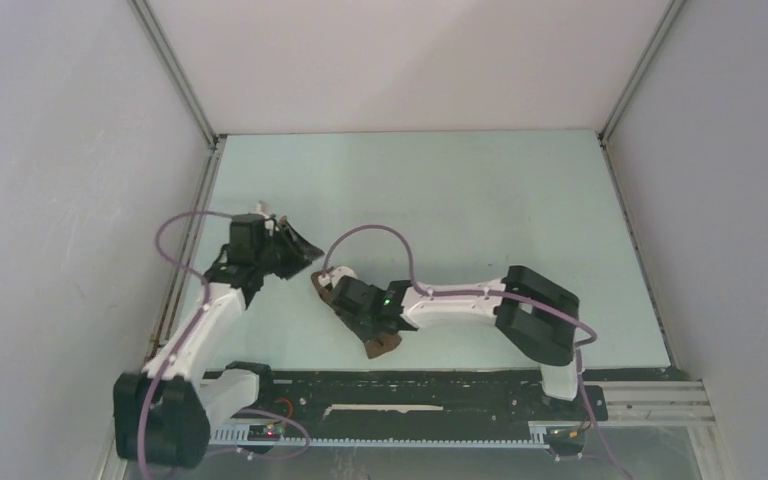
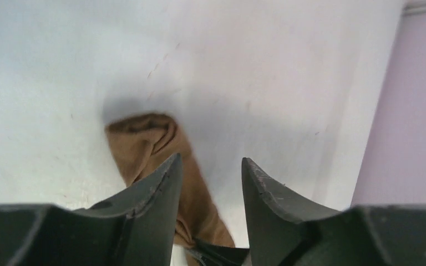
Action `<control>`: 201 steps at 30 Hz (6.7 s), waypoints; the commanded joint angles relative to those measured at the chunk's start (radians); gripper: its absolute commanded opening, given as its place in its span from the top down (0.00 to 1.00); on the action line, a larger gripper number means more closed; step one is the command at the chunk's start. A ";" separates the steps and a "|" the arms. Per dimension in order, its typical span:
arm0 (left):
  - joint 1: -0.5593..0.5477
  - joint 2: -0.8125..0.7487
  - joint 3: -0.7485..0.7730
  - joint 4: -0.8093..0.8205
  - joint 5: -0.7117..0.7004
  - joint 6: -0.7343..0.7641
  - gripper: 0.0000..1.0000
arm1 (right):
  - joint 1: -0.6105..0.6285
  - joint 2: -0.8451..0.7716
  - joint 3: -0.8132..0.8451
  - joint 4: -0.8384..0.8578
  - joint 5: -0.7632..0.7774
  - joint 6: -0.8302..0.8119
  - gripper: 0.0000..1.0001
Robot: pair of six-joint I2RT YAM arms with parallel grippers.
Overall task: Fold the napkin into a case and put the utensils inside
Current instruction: Turn over the smaller rectangle folded napkin at the center of the board, then smooth out the smaller rectangle-folded napkin at the center of the board, then rotate the smaller rectangle-folded napkin at the center of the board.
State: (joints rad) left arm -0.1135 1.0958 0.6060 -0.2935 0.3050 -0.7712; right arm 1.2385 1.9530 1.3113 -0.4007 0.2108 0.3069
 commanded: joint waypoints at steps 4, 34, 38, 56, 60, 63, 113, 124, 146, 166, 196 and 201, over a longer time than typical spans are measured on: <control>0.036 -0.253 0.224 -0.308 -0.215 0.138 0.47 | -0.180 -0.192 -0.213 0.447 -0.698 0.243 1.00; -0.274 0.248 0.209 0.026 0.020 -0.016 0.53 | -0.703 -0.355 -0.717 0.524 -0.773 0.266 0.44; -0.277 0.325 0.238 0.077 0.028 -0.024 0.62 | -0.617 -0.507 -0.588 0.152 -0.534 0.154 0.38; -0.283 0.584 0.393 0.106 0.042 0.052 0.64 | -0.410 -0.478 -0.672 0.330 -0.572 0.265 0.38; -0.284 0.488 0.419 0.047 0.079 0.056 0.55 | -0.400 -0.520 -0.648 0.237 -0.539 0.256 0.38; -0.283 0.424 0.409 0.007 0.046 0.065 0.51 | -0.369 -0.600 -0.593 0.151 -0.502 0.249 0.37; -0.314 0.364 0.470 -0.116 -0.002 0.139 0.42 | -0.209 -0.474 -0.582 0.192 -0.403 0.355 0.33; -0.339 0.485 0.573 -0.150 0.019 0.158 0.42 | -0.534 -0.608 -0.702 0.099 -0.194 0.336 0.32; -0.428 0.655 0.479 -0.126 -0.024 0.228 0.45 | -0.994 -0.693 -0.871 0.306 -0.702 0.328 0.31; -0.448 0.292 0.233 -0.070 -0.189 0.024 0.55 | -1.065 -0.639 -0.721 0.122 -0.667 0.198 0.34; -0.747 0.484 0.100 0.433 0.061 -0.357 0.47 | -1.372 -0.797 -0.873 0.189 -0.638 0.317 0.30; -0.732 0.389 0.068 0.323 0.069 -0.262 0.44 | -1.352 -0.645 -0.729 0.252 -0.658 0.281 0.31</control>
State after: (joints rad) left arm -0.8597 1.5806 0.6842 0.1085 0.3481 -1.1091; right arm -0.1246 1.2289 0.4728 -0.2401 -0.4446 0.6552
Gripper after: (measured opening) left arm 0.555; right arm 0.697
